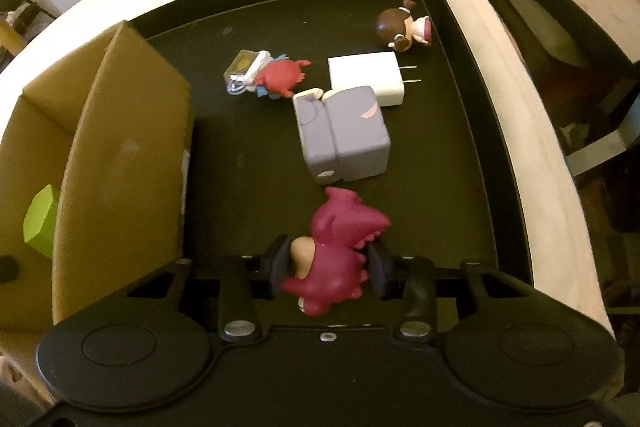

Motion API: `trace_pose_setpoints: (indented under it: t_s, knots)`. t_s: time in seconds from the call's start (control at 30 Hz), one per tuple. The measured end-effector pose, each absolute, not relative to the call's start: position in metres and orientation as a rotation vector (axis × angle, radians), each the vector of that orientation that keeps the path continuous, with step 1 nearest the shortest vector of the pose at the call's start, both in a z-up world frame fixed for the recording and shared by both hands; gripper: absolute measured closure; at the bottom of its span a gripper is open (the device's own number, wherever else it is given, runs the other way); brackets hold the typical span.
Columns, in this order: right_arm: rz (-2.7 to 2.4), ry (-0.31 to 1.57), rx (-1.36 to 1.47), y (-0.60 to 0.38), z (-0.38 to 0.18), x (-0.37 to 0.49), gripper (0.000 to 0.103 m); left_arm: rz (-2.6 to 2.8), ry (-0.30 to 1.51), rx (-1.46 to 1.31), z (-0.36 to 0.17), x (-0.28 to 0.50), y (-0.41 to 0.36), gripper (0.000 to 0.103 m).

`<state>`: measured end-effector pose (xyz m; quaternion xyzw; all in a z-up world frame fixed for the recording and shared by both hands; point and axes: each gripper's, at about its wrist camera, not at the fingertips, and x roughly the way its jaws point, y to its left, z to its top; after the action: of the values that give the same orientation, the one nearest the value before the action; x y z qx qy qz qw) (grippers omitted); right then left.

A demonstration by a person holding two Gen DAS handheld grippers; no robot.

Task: Organize rigid objects
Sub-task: 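Lift the pink dinosaur with the right gripper and carry it over the box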

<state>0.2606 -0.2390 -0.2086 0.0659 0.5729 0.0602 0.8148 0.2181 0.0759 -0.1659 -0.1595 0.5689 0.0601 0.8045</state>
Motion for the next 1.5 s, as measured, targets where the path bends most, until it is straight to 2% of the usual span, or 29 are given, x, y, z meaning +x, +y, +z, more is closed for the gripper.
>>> trace_pose_setpoints:
  t_s: [0.4, 0.87, 1.5]
  knots:
    - [0.164, 1.169, 0.167, -0.242, -0.181, 0.25, 0.064, 0.126, 1.217, -0.322, -0.165, 0.219, 0.072, 0.09]
    - [0.271, 1.06, 0.171, -0.215, -0.111, 0.25, 0.064, 0.13, 1.218, -0.32, -0.165, 0.219, 0.07, 0.09]
    - [0.378, 0.979, 0.169, -0.177, -0.072, 0.256, 0.064, 0.125, 1.215, -0.328, -0.166, 0.218, 0.074, 0.09]
